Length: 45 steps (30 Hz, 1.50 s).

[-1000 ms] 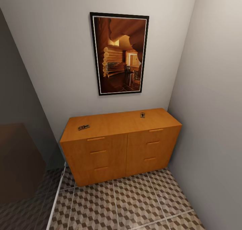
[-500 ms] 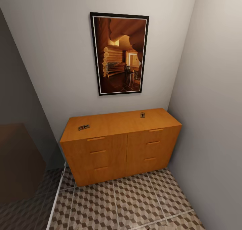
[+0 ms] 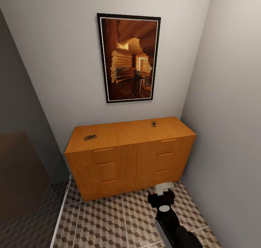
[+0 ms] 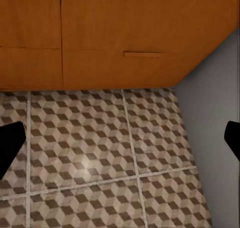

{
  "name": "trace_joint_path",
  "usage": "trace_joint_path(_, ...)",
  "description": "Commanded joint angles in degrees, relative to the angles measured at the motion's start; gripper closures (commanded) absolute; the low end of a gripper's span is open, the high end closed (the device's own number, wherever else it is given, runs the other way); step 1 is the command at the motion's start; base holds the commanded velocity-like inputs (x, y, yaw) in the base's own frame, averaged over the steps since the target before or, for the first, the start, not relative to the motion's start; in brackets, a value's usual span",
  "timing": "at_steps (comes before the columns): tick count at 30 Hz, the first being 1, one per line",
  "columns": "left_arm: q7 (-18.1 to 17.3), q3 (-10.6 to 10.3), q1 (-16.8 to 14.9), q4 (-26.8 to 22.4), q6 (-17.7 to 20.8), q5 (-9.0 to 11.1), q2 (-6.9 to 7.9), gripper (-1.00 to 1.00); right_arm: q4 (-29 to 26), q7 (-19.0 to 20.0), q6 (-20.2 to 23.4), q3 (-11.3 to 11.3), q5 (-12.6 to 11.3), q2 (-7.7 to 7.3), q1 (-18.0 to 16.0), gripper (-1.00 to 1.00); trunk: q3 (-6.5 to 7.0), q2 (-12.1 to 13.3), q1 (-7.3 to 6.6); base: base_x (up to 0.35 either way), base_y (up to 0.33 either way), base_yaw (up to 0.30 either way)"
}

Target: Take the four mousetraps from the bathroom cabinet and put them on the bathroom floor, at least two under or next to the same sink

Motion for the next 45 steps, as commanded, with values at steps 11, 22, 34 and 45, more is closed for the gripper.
trace_joint_path(11, -0.1, -0.5, -0.1, 0.6, -0.4, 0.5, -0.04, -1.00, -13.0, -1.3, 21.2, -0.8, -0.5, 0.30, -19.7, -1.00, -0.11, -0.1, 0.02, 0.000, 0.000, 0.000)
trace_joint_path(22, -0.1, -0.5, -0.1, 0.7, -0.3, 0.5, -0.76, -1.00, 9.9, -1.0, 22.5, -12.9, -0.7, 1.30, -48.4, -1.00, -0.11, -0.1, 0.02, 0.000, 0.000, 0.000)
trace_joint_path(34, -0.2, -0.6, -0.1, 0.7, -0.3, 0.5, -1.73, -1.00, 46.1, 2.7, 18.9, -14.2, -3.7, 1.76, -75.6, -1.00, -0.11, -0.1, 0.02, 0.000, 0.000, 0.000)
trace_joint_path(45, -0.2, -0.6, -0.1, 0.7, -0.4, 0.5, -1.80, -1.00, 55.7, 11.8, 16.1, -14.0, -9.8, 3.13, -76.5, -1.00, -0.11, -0.1, 0.02, 0.000, 0.000, 0.000)
